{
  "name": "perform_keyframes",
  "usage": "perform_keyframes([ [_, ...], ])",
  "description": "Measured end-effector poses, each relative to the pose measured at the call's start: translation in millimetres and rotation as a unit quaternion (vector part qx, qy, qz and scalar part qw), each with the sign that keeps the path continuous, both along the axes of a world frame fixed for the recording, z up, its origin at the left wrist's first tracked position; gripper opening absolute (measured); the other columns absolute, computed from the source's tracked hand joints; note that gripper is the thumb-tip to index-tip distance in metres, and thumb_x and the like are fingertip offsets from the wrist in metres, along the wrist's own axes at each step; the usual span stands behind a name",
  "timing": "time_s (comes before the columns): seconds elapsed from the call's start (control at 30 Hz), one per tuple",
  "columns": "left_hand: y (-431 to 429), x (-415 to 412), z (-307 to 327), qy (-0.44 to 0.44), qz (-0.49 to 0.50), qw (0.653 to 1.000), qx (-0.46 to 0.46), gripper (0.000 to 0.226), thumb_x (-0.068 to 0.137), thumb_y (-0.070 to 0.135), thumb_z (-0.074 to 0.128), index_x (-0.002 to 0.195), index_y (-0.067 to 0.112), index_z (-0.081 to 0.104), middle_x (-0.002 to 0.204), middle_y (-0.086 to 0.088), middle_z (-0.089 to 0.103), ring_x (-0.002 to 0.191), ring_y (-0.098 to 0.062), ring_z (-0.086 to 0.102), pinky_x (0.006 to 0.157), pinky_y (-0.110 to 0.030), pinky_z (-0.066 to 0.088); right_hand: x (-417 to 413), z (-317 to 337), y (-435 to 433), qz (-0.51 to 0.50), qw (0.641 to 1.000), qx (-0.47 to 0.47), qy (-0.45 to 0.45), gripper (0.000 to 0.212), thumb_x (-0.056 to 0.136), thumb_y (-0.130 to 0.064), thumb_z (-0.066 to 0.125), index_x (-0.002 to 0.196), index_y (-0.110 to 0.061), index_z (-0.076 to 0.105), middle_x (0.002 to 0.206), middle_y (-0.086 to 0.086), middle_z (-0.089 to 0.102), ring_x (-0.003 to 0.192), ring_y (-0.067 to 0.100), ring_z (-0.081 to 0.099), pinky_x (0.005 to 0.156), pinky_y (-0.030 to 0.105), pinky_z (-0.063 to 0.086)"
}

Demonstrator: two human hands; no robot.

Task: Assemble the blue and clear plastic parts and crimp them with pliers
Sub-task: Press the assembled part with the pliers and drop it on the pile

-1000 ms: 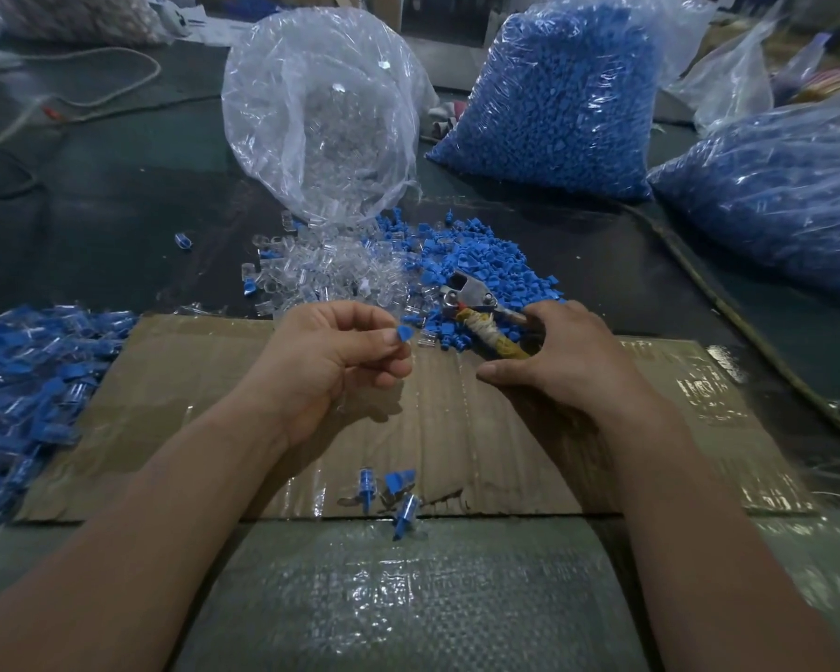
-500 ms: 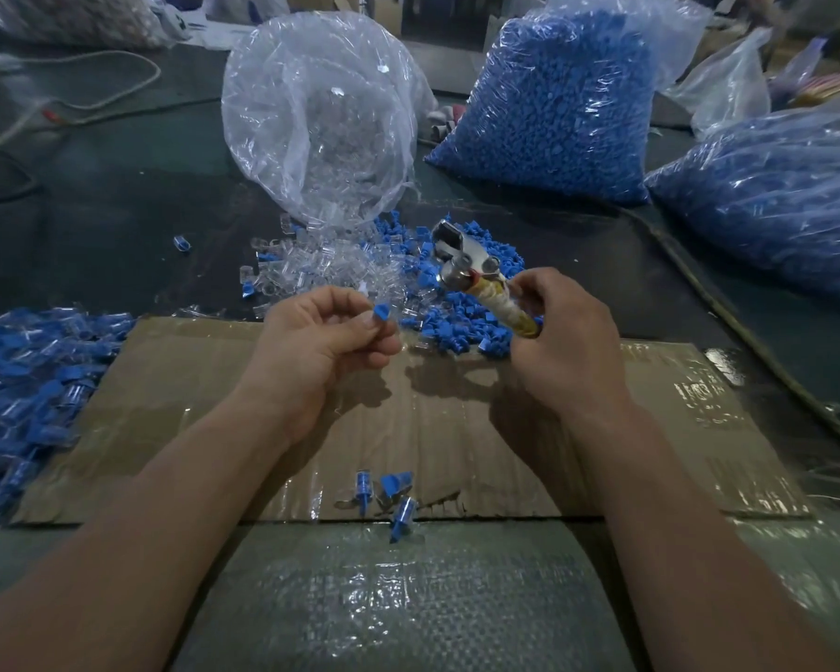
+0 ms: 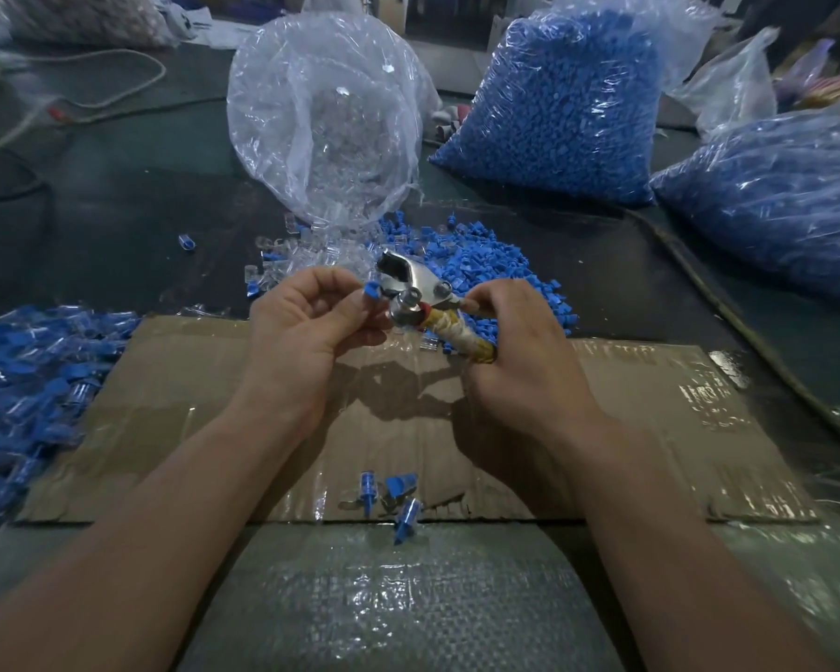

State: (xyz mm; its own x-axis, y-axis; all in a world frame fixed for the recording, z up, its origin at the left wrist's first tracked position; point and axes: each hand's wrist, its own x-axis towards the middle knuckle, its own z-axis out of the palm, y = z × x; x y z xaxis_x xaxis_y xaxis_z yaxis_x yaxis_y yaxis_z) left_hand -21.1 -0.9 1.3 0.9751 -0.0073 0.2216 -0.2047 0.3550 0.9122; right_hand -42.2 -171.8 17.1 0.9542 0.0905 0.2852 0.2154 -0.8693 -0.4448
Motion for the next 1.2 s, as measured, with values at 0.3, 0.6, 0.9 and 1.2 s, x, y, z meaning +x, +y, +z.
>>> perform_keyframes([
  [0.3,-1.2,0.2,-0.5,-0.006,-0.008,1.000,0.001,0.012,0.067,0.010,0.061,0.078,0.012,0.057,0.064,0.002,0.069,0.060,-0.009,0.066,0.054,-0.017,0.052,0.6,-1.9,1.3,0.010,0.999,0.015,0.033,0.035,0.076,-0.007,0.062,0.101,-0.022,0.042,0.100,-0.005,0.039,0.100,0.016,0.041,0.086,0.028,0.035],
  [0.6,-1.2,-2.8,-2.2,-0.025,-0.005,0.999,0.031,0.008,0.068,0.014,0.062,0.075,0.017,0.061,0.066,0.001,0.069,0.061,-0.009,0.065,0.056,-0.016,0.051,-0.3,-3.3,1.1,0.031,0.997,-0.020,0.067,0.037,0.076,-0.012,0.059,0.095,-0.030,0.034,0.092,-0.007,0.035,0.087,0.009,0.032,0.069,0.025,0.025],
  [0.9,-3.3,-6.0,0.7,-0.022,-0.001,0.999,0.045,0.012,0.068,0.016,0.061,0.078,0.013,0.058,0.064,0.002,0.068,0.060,-0.008,0.065,0.056,-0.016,0.051,-1.5,0.2,4.2,0.032,0.997,0.002,0.069,0.030,0.075,-0.009,0.061,0.088,-0.028,0.041,0.077,-0.016,0.039,0.075,0.005,0.037,0.060,0.017,0.027],
  [1.2,-4.4,-5.6,0.6,-0.012,0.011,0.999,0.049,0.012,0.067,0.016,0.062,0.077,0.013,0.058,0.063,0.002,0.068,0.059,-0.009,0.065,0.055,-0.016,0.051,-0.9,-2.3,4.0,0.026,0.998,-0.003,0.055,0.028,0.075,-0.013,0.063,0.087,-0.028,0.042,0.075,-0.017,0.038,0.070,0.003,0.037,0.058,0.018,0.029],
])
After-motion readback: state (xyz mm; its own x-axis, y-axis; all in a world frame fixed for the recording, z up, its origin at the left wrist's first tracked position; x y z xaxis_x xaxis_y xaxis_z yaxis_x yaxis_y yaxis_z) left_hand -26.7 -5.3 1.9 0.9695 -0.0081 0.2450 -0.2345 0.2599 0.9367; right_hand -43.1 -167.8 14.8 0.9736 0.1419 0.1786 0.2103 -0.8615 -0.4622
